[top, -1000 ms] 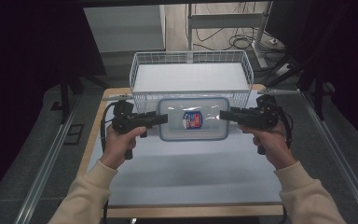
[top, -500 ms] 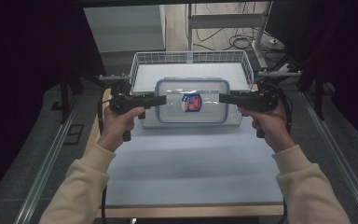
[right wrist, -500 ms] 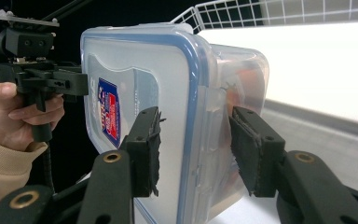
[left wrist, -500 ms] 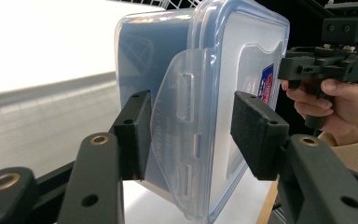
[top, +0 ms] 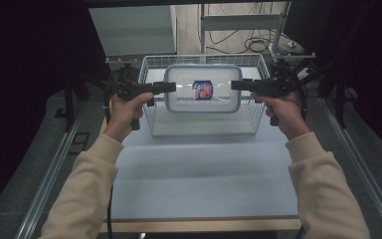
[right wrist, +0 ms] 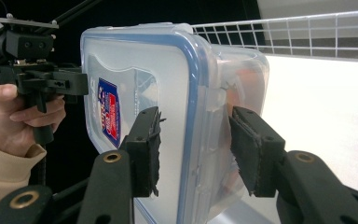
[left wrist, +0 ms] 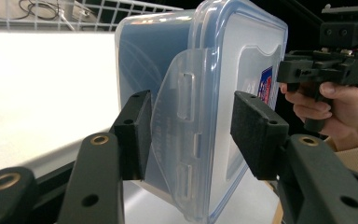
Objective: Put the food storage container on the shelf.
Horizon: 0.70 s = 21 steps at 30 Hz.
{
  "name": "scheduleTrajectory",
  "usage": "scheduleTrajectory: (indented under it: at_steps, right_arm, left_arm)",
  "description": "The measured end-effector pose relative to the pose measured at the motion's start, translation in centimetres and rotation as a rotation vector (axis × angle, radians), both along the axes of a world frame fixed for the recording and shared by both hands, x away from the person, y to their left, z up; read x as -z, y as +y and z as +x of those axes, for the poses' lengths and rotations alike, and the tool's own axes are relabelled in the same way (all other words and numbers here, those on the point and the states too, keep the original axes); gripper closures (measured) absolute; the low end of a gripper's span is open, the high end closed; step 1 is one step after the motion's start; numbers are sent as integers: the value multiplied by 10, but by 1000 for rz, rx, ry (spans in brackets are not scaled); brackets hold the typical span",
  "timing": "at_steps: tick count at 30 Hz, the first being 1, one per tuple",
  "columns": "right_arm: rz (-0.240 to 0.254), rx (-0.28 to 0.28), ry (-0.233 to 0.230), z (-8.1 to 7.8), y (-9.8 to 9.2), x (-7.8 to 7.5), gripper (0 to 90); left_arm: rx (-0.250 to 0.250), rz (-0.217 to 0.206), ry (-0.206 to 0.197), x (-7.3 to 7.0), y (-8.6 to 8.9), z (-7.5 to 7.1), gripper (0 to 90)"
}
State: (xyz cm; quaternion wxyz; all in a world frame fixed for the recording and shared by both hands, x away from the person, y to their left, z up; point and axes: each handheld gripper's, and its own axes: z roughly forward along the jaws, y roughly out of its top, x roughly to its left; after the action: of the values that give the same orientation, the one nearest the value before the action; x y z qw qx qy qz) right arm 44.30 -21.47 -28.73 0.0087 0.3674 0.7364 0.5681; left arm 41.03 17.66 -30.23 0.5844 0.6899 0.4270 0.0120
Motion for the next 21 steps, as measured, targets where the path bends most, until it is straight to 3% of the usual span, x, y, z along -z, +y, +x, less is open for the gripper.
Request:
scheduleTrajectory:
  at_steps: [7, 17, 21]
  right_arm:
    - [10, 0, 36, 30, 4, -5, 534]
    - [-15, 18, 89, 65, 8, -6, 531]
    - [-21, 28, 121, 76, 7, -3, 527]
  left_arm:
    - [-18, -25, 23, -4, 5, 26, 497]
    - [-26, -63, 84, 7, 5, 60, 494]
    - [-29, -53, 111, 12, 4, 71, 492]
